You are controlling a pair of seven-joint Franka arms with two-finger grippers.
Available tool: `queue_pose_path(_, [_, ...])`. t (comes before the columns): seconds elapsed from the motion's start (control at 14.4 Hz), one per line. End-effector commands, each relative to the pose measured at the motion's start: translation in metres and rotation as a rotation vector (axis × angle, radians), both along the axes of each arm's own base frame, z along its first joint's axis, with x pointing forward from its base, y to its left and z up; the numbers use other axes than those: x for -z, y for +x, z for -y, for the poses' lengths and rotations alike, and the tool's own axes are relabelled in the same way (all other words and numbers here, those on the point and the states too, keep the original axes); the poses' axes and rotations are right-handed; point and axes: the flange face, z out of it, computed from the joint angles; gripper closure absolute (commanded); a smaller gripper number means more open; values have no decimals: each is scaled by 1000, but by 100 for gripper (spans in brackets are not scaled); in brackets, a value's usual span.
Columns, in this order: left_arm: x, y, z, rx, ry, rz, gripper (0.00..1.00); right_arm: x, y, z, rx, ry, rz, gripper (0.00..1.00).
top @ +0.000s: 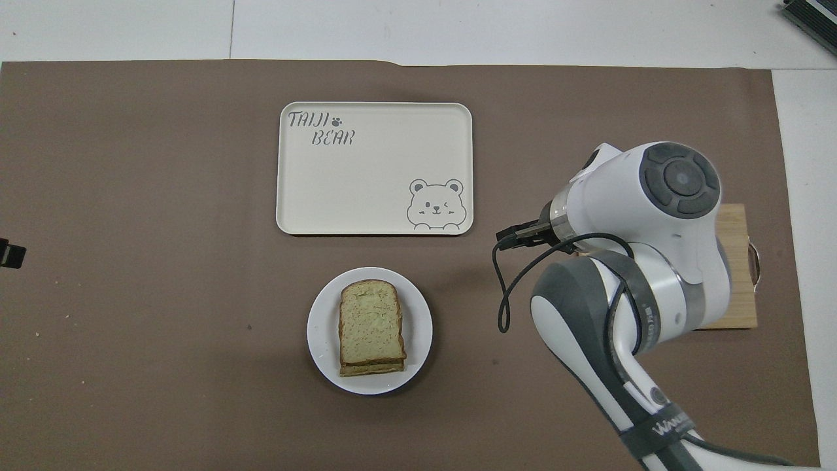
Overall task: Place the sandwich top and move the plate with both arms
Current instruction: 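Draw the right gripper back up and away from the plate, then reach the left gripper to the plate edge nearest the robot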
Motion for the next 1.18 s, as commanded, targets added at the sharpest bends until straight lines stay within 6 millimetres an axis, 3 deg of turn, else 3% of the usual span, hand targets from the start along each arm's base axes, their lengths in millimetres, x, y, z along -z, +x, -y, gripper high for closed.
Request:
queue_pose_path(0.0, [8, -16, -8, -24, -79, -16, 0, -18, 7, 31, 36, -59, 0, 0])
queue_pose_path(0.14, [24, -14, -4, -23, -141, -36, 0, -42, 21, 68, 79, -86, 25, 0])
queue_pose_path(0.28, [47, -14, -1, -38, -215, -39, 0, -53, 23, 96, 122, -83, 31, 0])
queue_pose_path(0.7, [140, -19, 6, -91, -457, -51, 0, -104, -2, 137, 190, -86, 32, 0])
queue_pose_path(1.04, [192, -28, 17, -136, -558, -21, 0, -138, -20, 169, 246, -81, 51, 0])
queue_pose_path(1.11, [206, -30, 20, -144, -611, -14, 0, -152, -21, 177, 258, -82, 49, 0])
